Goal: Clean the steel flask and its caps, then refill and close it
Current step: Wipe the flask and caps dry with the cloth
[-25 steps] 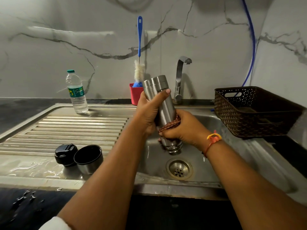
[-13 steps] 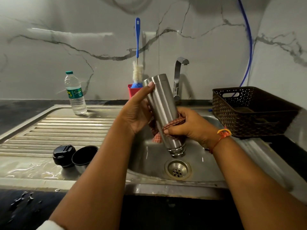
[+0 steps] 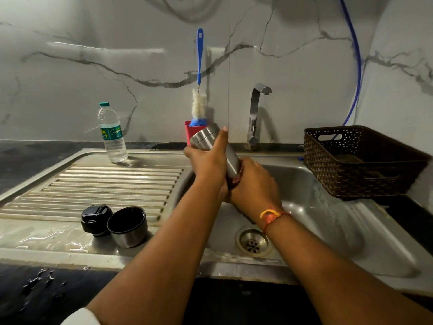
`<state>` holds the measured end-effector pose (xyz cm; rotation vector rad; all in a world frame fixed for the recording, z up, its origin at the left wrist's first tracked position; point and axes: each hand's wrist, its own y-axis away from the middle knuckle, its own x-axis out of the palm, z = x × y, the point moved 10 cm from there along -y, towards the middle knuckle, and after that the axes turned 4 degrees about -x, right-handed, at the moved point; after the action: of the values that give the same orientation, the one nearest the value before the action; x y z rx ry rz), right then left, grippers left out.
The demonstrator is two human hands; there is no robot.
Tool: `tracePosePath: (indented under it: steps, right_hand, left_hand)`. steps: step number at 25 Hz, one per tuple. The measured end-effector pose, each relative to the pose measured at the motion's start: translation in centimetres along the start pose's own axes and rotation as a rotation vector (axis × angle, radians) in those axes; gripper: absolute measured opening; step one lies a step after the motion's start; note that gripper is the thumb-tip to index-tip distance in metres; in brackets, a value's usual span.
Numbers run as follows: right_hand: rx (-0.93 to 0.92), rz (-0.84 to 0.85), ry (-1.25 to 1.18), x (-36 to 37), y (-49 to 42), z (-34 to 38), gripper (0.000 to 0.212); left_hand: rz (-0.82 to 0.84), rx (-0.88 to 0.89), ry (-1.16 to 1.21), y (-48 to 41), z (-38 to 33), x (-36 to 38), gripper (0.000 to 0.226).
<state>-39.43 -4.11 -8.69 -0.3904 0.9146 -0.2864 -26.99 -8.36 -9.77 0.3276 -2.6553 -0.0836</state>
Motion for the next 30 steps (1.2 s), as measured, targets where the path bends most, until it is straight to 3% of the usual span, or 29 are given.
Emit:
tracePosePath:
  steps: [3,6,8,11,14,17,20,23,26,30]
  right_hand:
    - [-0.175,-0.121,0.272,-0.2,0.7,2.7,0.066]
    - [-0.105,-0.040,0.251,-0.5,-0.3,2.0,0.078]
    - [0.005,0.141,-0.050,-0.2,-0.8,0.2,0.072]
    - [0.091,0.436,-0.746,0.7,0.3,-0.6,0.050]
    - [0.106,0.513,-0.916,0.9,0.6,-1.0,0.047]
    - [0.117,0.372,-0.905,0.6,0.0,-1.1,0.046]
    - [0.199,0.074,-1.068,-1.1,-0.8,-2.3,0.043]
    - [0.287,-0.169,-1.215,-2.2,-1.4,-5.0,0.045]
    - [0.348,-0.215,-1.305,-1.9,-1.4,-6.2,0.048]
    - [0.358,-0.138,-1.417,-1.6,-1.7,-5.4,0.043]
  left_hand:
    - [-0.128,-0.095,0.136,-0.1,0.4,-1.7,0.072]
    - [-0.022,-0.127,0.203,-0.3,0.3,-1.2,0.063]
    - [0.148,-0.096,0.139,-0.6,-0.1,0.0,0.068]
    - [0.457,-0.106,0.112,0.2,-0.1,2.2,0.089]
    - [0.628,-0.084,0.139,0.9,-0.8,3.5,0.078]
    - [0.547,0.006,-0.030,0.9,-1.5,3.7,0.067]
    - [0.508,0.221,-0.377,2.0,-2.3,4.4,0.040]
    - [0.599,0.253,-0.647,3.9,-1.0,5.6,0.055]
    - [0.678,0.255,-0.873,4.8,1.7,6.4,0.070]
    - [0.488,0.452,-1.023,3.8,0.7,6.1,0.084]
